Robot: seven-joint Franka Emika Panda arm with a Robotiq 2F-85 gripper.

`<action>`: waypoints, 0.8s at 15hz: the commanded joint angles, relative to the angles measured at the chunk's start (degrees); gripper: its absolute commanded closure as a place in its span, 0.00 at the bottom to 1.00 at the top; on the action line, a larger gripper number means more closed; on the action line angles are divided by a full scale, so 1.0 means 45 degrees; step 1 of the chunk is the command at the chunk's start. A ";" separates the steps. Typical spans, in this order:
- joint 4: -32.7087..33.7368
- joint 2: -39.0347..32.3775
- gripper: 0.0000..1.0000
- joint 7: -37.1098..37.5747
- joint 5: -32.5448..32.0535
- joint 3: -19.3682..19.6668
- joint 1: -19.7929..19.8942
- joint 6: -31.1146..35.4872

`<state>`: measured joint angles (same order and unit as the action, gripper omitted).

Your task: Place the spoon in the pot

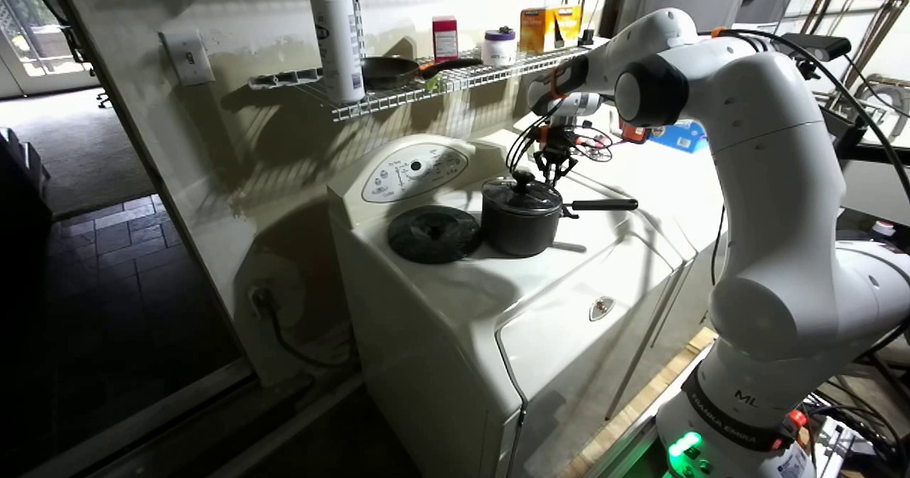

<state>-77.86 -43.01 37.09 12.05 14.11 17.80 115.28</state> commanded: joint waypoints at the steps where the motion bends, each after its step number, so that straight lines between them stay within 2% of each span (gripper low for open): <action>1: 0.0396 0.0137 0.95 -0.0002 0.0187 -0.0076 0.0069 -0.0802; 6: 0.0252 0.0883 0.95 -0.0065 0.0028 0.0009 -0.0039 -0.1207; 12: -0.0613 0.2513 0.95 0.0375 -0.0660 0.0361 -0.0632 -0.0541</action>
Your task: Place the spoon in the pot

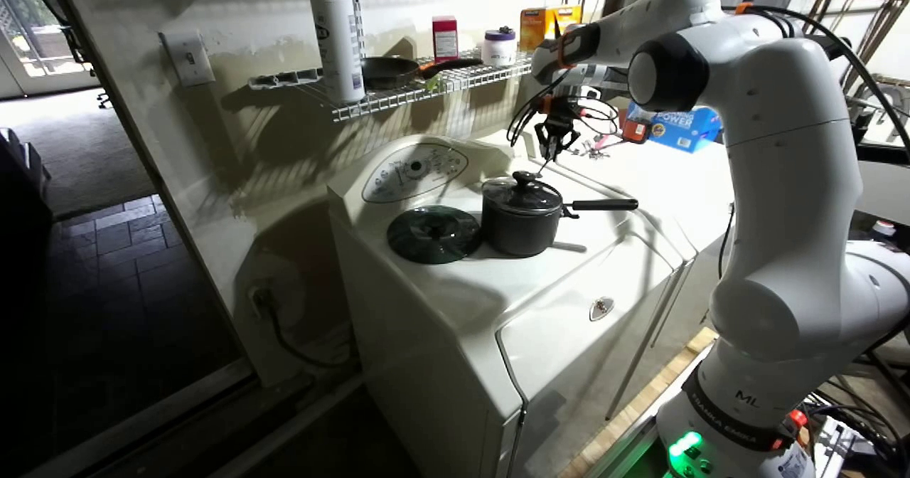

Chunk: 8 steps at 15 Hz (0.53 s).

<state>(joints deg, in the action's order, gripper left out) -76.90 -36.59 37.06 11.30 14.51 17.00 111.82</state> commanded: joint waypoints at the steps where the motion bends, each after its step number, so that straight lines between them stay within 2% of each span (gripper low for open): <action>1: -0.1003 0.1386 0.95 0.0543 -0.0708 0.0369 -0.0620 0.0353; 4: -0.1758 0.2343 0.95 0.1148 -0.1566 0.0694 -0.1272 0.0776; 8: -0.3342 0.3593 0.95 0.2306 -0.3336 0.0900 -0.2169 0.2397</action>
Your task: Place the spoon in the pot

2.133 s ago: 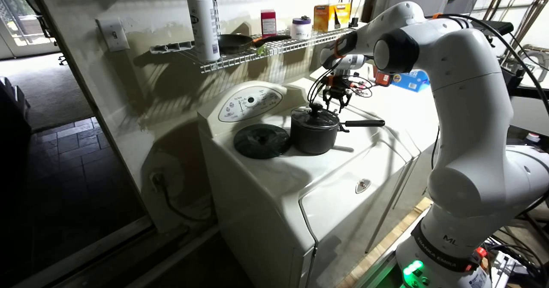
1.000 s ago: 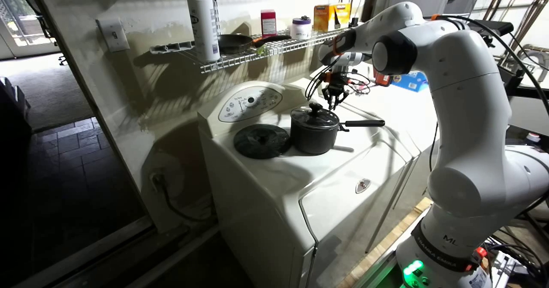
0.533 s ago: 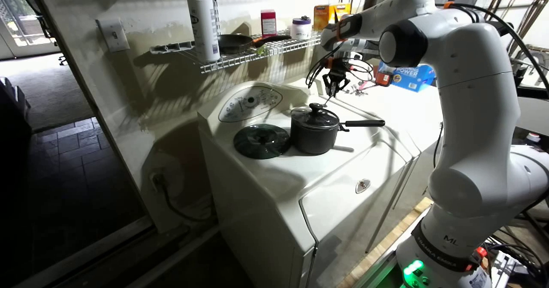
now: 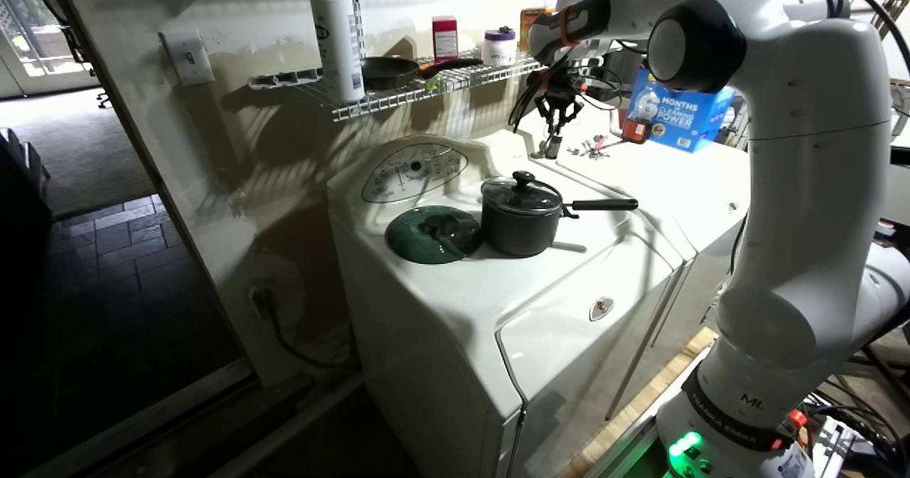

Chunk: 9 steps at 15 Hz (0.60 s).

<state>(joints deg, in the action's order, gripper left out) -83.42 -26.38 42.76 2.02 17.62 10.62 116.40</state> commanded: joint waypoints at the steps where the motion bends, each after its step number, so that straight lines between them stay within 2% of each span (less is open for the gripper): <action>1: -0.2428 0.1708 0.95 0.1511 -0.1819 0.0276 -0.1024 0.1929; 9: -0.6350 0.4099 0.95 0.4662 -0.6212 0.0203 -0.1996 0.5165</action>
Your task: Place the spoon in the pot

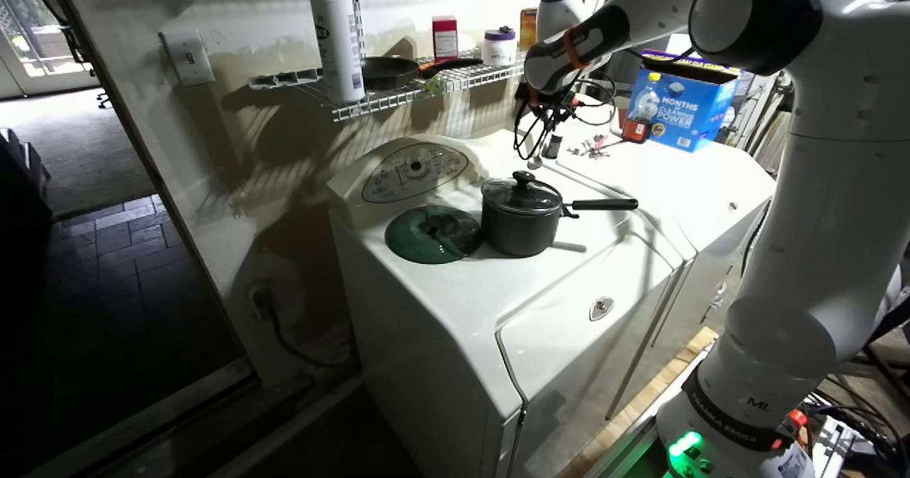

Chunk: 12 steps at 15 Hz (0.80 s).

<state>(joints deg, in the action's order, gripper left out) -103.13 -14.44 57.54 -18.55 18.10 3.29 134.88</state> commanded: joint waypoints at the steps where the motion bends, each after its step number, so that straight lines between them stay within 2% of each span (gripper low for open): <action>1: -0.2376 0.1706 0.95 0.1810 -0.2216 0.0054 -0.0386 0.1336; 5: -0.3786 0.2920 0.95 0.3488 -0.4486 -0.0315 -0.0263 0.2047; 12: -0.5388 0.4518 0.95 0.6491 -0.7898 -0.1582 0.0383 0.2410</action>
<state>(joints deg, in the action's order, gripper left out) -122.88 1.75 79.84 -47.02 13.75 2.94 143.67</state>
